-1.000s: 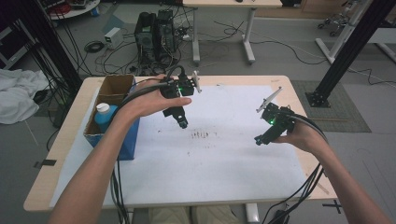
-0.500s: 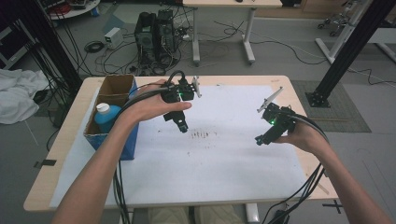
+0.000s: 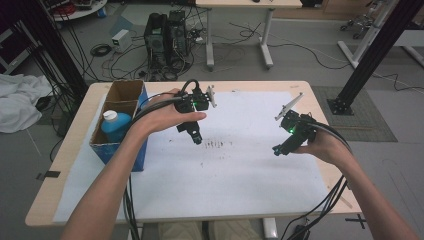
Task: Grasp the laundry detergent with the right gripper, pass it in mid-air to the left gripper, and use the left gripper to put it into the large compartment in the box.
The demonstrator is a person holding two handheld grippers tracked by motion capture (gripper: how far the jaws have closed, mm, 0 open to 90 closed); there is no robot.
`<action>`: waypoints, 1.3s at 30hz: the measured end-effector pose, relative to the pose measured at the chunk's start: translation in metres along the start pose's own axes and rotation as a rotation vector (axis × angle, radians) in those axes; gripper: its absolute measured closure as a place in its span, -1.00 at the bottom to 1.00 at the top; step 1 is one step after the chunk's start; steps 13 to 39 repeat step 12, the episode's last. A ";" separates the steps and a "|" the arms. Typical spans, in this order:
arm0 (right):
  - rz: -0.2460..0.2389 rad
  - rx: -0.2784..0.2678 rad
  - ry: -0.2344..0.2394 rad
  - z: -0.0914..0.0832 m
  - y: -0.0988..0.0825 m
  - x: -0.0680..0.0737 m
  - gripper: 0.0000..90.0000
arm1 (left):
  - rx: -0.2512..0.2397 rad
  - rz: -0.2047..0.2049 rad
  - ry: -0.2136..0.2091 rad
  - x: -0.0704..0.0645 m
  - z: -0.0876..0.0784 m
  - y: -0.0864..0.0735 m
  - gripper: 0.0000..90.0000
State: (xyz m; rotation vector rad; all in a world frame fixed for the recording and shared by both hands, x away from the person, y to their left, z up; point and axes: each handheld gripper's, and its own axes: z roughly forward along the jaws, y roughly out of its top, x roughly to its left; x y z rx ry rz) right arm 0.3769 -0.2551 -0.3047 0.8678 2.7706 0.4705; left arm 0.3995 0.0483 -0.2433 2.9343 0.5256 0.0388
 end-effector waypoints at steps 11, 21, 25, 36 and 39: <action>0.000 -0.008 0.004 0.000 -0.001 0.000 -0.72 | 0.008 -0.022 -0.022 0.004 0.016 0.000 -0.45; 0.000 -0.003 0.003 -0.001 0.000 0.000 -0.72 | 0.010 -0.016 -0.018 0.005 0.016 0.000 -0.45; 0.000 -0.003 0.003 -0.001 0.000 0.000 -0.72 | 0.010 -0.016 -0.018 0.005 0.016 0.000 -0.45; 0.000 -0.003 0.003 -0.001 0.000 0.000 -0.72 | 0.010 -0.016 -0.018 0.005 0.016 0.000 -0.45; 0.000 -0.003 0.003 -0.001 0.000 0.000 -0.72 | 0.010 -0.016 -0.018 0.005 0.016 0.000 -0.45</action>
